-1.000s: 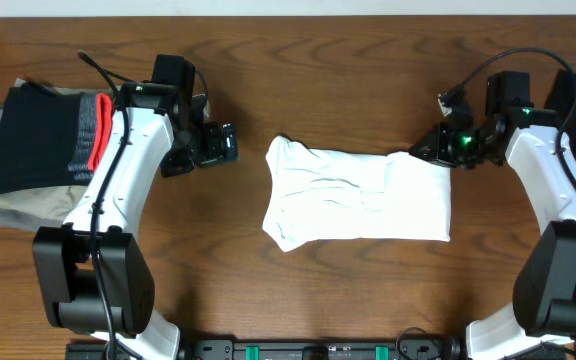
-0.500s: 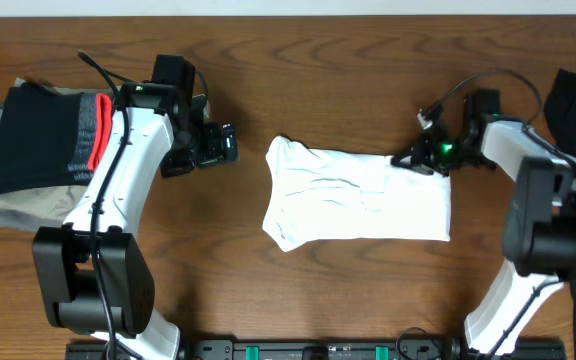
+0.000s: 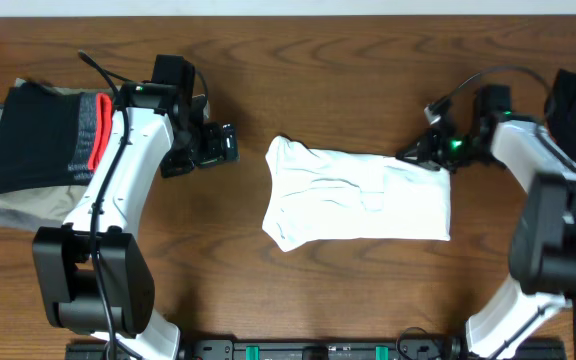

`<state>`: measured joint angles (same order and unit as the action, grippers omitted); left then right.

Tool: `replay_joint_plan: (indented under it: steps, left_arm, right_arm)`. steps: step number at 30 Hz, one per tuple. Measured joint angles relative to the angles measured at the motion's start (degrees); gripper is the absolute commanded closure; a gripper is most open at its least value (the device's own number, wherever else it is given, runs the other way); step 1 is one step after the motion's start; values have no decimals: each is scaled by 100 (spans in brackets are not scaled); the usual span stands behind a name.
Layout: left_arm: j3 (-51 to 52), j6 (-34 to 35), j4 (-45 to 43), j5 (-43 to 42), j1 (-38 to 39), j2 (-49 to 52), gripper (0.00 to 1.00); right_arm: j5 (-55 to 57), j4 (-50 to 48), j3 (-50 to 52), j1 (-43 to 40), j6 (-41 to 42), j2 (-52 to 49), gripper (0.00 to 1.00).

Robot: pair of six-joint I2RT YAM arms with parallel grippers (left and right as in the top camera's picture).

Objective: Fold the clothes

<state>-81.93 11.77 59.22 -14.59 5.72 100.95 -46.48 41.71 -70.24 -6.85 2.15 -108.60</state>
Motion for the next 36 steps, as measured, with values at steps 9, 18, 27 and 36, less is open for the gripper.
replay_joint_plan:
  steps: [9, 18, 27, 36]
  left_arm:
    - [0, 0, -2, 0, 0, 0, 2]
    - [0, 0, 0, 0, 0, 0, 2]
    - [0, 0, 4, 0, 0, 0, 2]
    - [0, 0, 44, 0, 0, 0, 2]
  right_arm:
    - [2, 1410, -7, 0, -723, 1069, 97]
    - [-197, -361, 1803, 0, -761, 826, 91]
    - [-232, -1318, 2841, 0, -398, 745, 94]
    - [-9, -236, 1790, -61, -221, 758, 91]
